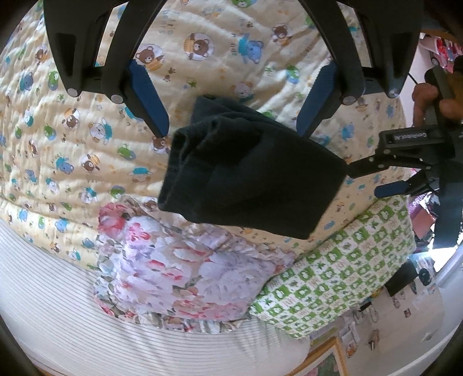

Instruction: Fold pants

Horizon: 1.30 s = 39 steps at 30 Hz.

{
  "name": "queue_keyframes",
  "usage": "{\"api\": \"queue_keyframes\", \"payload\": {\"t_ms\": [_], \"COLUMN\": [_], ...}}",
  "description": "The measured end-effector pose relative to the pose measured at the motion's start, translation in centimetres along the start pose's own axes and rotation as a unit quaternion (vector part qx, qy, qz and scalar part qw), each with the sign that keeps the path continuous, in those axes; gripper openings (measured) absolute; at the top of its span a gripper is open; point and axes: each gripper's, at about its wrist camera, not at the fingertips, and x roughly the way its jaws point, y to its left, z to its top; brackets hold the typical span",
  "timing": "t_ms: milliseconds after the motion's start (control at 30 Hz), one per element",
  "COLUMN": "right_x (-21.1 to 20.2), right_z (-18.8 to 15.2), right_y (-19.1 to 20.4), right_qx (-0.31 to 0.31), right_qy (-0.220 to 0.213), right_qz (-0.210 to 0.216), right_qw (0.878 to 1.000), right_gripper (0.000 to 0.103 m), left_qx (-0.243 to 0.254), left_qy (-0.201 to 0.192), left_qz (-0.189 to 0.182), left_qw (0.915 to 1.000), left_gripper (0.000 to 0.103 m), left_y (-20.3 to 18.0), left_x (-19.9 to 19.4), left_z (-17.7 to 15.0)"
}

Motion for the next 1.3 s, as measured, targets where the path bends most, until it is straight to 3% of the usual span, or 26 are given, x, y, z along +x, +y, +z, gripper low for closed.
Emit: {"api": "queue_keyframes", "payload": {"t_ms": [633,1000,1300], "right_x": [0.8,0.7,1.0], "right_z": [-0.8,-0.7,-0.5], "right_y": [0.3,0.9,1.4], "right_qx": [0.0,-0.008,-0.011], "right_qy": [-0.005,-0.01,-0.008], "right_qz": [-0.009,-0.008,-0.008], "right_qw": [1.0,1.0,1.0], "right_gripper": [0.09,0.09,0.09], "left_qx": [0.002,0.011,0.014], "left_qy": [0.007,-0.026,-0.025], "left_qz": [-0.005,0.018,0.002], "left_qw": [1.0,0.9994,0.9996], "left_gripper": [0.086,0.085,0.085], "left_y": [-0.1,-0.2,-0.4], "left_x": [1.2,0.7,0.7], "left_z": [-0.8,-0.9,-1.1]}}
